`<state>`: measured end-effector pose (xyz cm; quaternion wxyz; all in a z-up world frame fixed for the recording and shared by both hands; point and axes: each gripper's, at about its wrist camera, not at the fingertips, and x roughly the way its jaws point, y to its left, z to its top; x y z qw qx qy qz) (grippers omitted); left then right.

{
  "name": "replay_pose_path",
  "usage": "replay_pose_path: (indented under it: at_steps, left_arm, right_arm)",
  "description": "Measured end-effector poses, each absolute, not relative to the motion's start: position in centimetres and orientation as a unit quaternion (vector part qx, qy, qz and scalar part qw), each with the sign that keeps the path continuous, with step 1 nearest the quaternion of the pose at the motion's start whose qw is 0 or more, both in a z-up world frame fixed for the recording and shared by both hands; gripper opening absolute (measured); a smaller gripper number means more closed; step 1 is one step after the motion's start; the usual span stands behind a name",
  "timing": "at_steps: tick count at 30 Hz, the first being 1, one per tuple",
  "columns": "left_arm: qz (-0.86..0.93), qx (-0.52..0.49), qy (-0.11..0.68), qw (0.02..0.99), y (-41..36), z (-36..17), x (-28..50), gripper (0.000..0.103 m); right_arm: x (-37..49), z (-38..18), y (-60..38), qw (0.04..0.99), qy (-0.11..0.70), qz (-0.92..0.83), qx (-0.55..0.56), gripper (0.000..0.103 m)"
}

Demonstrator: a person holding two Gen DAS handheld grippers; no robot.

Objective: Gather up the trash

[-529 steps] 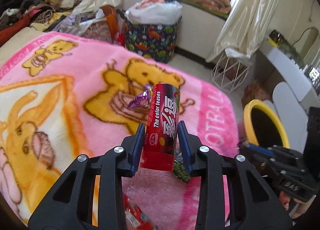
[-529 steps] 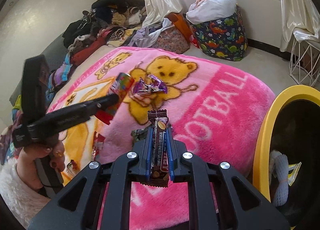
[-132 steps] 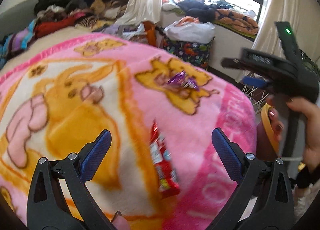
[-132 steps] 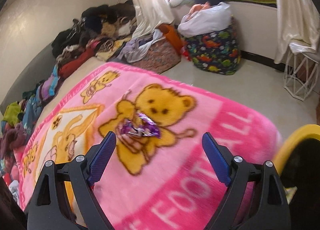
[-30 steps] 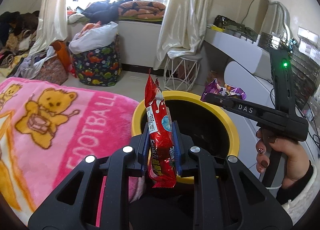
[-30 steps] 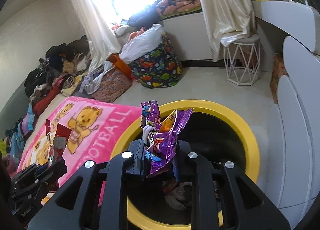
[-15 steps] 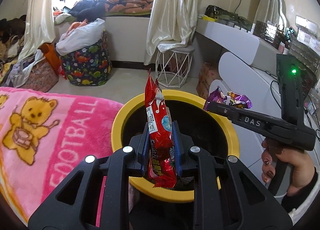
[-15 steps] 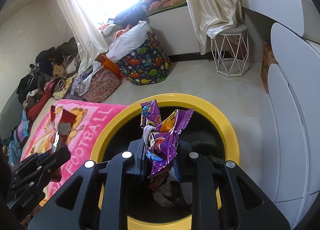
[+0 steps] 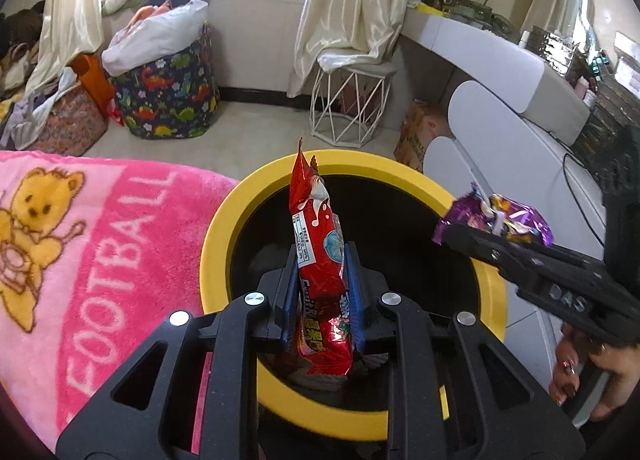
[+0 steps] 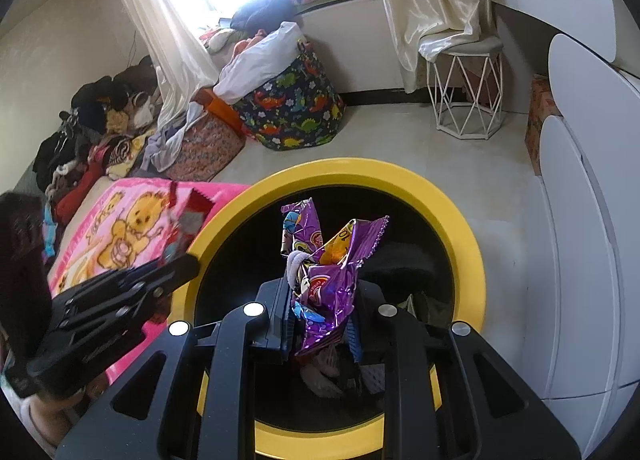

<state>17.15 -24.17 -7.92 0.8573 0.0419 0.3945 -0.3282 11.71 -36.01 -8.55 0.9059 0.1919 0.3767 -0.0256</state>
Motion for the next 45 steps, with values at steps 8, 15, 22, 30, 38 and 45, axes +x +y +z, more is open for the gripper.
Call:
replay_pose_path:
  at_steps: [8, 15, 22, 30, 38, 45]
  left_arm:
    - [-0.322, 0.037, 0.41, 0.852, -24.6, -8.7, 18.4, 0.017]
    - [-0.317, 0.032, 0.412, 0.854, -24.2, -8.2, 18.5, 0.046]
    - [-0.305, 0.03, 0.411, 0.859, -23.2, -7.7, 18.3, 0.081]
    - [-0.28, 0.028, 0.401, 0.872, -21.2, -6.4, 17.8, 0.092]
    - [-0.258, 0.02, 0.388, 0.884, -18.6, -5.1, 16.8, 0.092]
    - [-0.239, 0.009, 0.376, 0.895, -15.6, -4.0, 15.3, 0.092]
  right_arm:
    - [11.8, -8.9, -35.5, 0.902, 0.389, -0.025, 0.186, 0.036]
    - [11.1, -8.6, -35.5, 0.902, 0.385, -0.038, 0.19, 0.056]
    - [10.0, -8.0, -35.9, 0.905, 0.372, -0.06, 0.199, 0.078]
    - [8.9, -7.3, -35.6, 0.907, 0.364, -0.074, 0.196, 0.09]
    - [8.1, -6.3, -33.9, 0.913, 0.358, -0.071, 0.183, 0.094]
    - [7.3, -5.5, -31.6, 0.92, 0.349, -0.065, 0.167, 0.095]
